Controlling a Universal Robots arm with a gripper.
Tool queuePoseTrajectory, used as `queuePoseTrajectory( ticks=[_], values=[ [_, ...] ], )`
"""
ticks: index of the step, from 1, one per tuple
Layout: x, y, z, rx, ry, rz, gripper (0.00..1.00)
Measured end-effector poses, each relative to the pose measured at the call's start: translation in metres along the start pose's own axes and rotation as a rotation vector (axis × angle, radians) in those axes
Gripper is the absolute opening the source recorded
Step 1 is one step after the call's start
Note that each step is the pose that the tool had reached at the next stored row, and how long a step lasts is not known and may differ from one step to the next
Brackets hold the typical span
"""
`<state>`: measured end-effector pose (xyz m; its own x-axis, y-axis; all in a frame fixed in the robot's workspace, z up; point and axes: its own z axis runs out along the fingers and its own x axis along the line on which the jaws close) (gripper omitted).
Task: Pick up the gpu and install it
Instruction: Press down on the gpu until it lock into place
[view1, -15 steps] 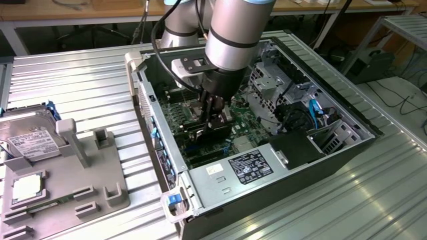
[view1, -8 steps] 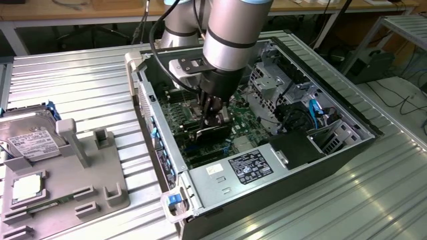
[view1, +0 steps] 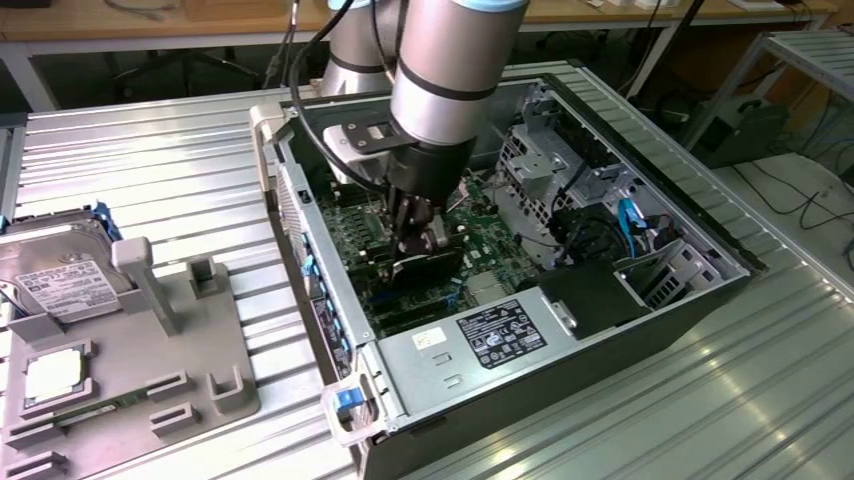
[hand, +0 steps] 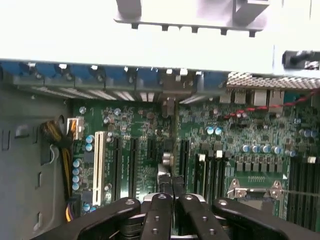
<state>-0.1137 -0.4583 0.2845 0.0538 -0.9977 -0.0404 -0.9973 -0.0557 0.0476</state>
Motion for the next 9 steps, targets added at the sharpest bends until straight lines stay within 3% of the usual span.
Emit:
queuePoseTrajectory(
  ticks=[7,9],
  values=[
    [-0.004,0.0226,0.0029,-0.0001,0.0034,-0.001,0.14],
    [-0.004,0.0247,0.0031,-0.0002,0.0038,-0.001,0.14]
  ],
)
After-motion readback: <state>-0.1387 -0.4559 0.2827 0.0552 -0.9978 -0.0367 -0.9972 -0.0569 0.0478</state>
